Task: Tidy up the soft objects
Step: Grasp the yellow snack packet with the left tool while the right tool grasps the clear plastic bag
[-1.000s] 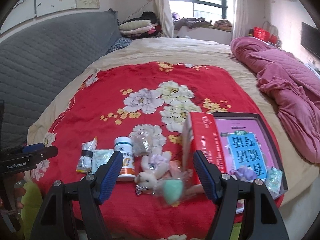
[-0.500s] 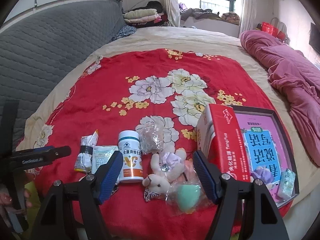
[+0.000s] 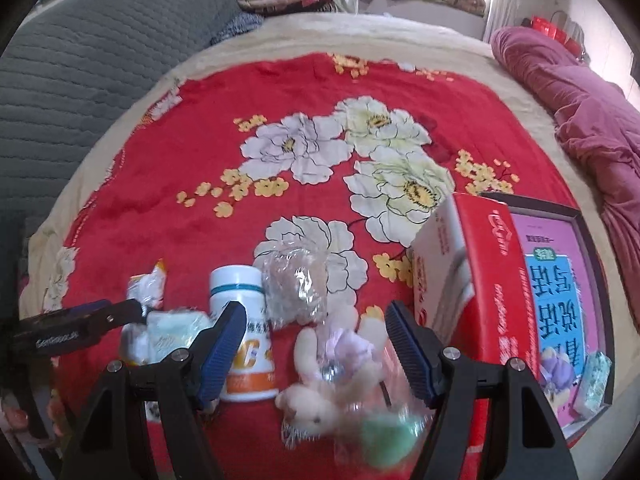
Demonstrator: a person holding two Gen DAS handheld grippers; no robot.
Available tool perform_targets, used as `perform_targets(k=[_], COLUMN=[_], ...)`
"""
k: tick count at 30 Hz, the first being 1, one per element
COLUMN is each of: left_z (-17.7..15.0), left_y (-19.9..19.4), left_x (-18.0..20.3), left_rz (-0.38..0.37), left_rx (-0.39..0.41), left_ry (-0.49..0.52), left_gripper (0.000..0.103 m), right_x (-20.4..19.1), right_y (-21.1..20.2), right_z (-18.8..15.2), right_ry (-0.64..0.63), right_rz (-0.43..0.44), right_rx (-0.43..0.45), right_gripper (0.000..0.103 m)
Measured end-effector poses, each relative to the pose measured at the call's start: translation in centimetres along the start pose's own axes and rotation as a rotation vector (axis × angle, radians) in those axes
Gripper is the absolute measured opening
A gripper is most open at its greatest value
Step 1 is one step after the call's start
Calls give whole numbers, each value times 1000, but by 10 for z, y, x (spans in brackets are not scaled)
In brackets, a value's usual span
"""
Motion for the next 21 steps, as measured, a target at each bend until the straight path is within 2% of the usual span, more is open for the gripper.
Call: perform_targets(k=[7, 18, 21], left_z=[4, 7, 9], left_y=[15, 33, 37], left_x=[-5, -15, -15], left_rz=[-42, -51, -30], left_rx=[-38, -65, -74], left_ry=[-24, -85, -84], left_gripper=[75, 71, 67], right_x=[-5, 0, -2], right_y=[46, 83, 89], right_z=[13, 16, 20], right_ry=[-1, 46, 44], right_rz=[4, 64, 89], right_rx=[-111, -184, -173], right_gripper=[72, 71, 61])
Point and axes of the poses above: each gripper's, at about its wrist camera, not at the fingertips, and y roughly the way its jaws point, x to its right, z to its top, the point moved 1 cm from there along y, roughly the way its jaws point, and after that the axes turned 2 degrees about -z, right-handed, at the moved point
